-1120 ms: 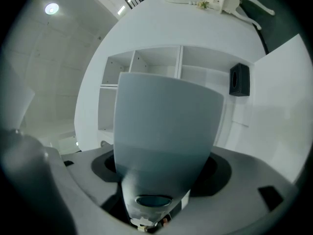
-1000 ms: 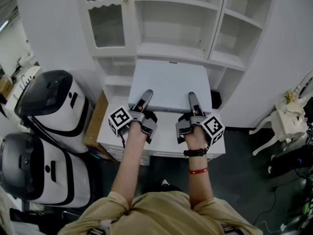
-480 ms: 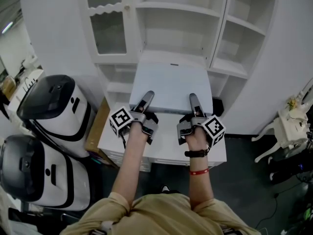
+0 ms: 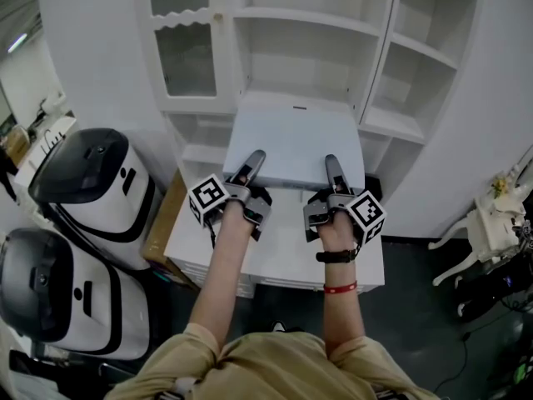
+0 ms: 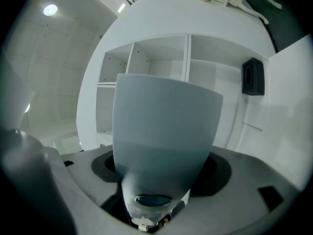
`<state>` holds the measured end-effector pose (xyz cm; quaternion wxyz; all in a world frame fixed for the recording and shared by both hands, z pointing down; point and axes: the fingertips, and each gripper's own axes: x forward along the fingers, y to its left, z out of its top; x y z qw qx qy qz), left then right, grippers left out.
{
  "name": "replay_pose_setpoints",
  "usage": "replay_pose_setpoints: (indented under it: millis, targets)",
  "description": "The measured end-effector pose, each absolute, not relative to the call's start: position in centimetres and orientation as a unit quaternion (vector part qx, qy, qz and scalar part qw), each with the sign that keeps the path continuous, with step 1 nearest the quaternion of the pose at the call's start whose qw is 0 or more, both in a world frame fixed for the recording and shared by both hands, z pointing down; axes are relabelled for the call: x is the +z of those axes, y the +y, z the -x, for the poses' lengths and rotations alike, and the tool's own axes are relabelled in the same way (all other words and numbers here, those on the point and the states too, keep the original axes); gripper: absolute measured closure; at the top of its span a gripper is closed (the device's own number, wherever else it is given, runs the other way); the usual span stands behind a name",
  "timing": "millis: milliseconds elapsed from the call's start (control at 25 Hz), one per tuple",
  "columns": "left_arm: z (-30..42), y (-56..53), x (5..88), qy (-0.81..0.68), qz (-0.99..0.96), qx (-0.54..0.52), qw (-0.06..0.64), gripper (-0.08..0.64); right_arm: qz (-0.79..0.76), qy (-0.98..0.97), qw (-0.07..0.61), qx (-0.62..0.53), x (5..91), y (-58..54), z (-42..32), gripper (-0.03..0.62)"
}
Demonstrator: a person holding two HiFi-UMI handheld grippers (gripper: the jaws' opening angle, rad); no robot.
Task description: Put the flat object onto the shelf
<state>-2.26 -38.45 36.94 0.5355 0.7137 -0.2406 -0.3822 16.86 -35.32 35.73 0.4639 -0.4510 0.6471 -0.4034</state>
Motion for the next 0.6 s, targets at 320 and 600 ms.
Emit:
replay_pose_setpoints:
  millis: [320,600]
  targets:
    - [1.8,-40.5,36.4,-0.243,-0.712,-0.383,0.535,0.256,0.444,0.651,0.465,-0.403,35.1,-37.6,-17.4,0.244]
    - [1.6,-42.4,35.7,-0.250,-0.717,-0.381,0.527,0.256,0.435,0.656,0.462,-0.408,34.4,-39.6,-17.7,0.244]
